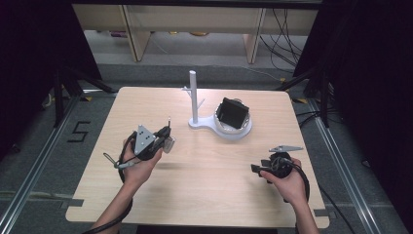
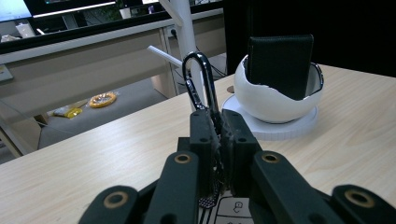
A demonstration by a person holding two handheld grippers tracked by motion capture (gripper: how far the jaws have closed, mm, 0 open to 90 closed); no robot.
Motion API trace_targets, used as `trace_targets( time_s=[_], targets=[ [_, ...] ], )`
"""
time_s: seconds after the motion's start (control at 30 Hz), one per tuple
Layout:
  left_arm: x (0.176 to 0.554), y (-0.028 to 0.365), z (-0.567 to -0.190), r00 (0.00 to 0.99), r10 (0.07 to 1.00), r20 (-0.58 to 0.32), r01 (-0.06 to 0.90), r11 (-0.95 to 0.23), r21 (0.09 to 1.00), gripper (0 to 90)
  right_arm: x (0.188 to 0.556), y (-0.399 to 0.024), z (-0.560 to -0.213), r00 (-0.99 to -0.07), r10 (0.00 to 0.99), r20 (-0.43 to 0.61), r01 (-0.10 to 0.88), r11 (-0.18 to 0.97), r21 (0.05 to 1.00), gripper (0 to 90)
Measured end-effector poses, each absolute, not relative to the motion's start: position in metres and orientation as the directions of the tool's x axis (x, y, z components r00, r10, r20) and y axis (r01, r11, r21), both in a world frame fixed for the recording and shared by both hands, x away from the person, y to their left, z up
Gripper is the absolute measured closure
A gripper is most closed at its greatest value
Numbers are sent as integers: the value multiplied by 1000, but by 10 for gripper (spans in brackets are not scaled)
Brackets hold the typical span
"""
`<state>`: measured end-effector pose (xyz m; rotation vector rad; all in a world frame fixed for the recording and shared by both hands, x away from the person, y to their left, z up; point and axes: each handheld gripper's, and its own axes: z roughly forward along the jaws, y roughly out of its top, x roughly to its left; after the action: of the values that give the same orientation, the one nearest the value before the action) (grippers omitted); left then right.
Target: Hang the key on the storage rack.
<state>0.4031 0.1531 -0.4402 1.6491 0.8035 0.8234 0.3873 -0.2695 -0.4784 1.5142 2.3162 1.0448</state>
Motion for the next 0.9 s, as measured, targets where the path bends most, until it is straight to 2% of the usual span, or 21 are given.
trace_targets(
  time_s=[0.9],
  targets=[
    [434, 141, -422, 502, 854, 140, 73, -203, 976, 834, 388, -270, -479, -468, 855, 223, 729, 231, 644, 467]
  ],
)
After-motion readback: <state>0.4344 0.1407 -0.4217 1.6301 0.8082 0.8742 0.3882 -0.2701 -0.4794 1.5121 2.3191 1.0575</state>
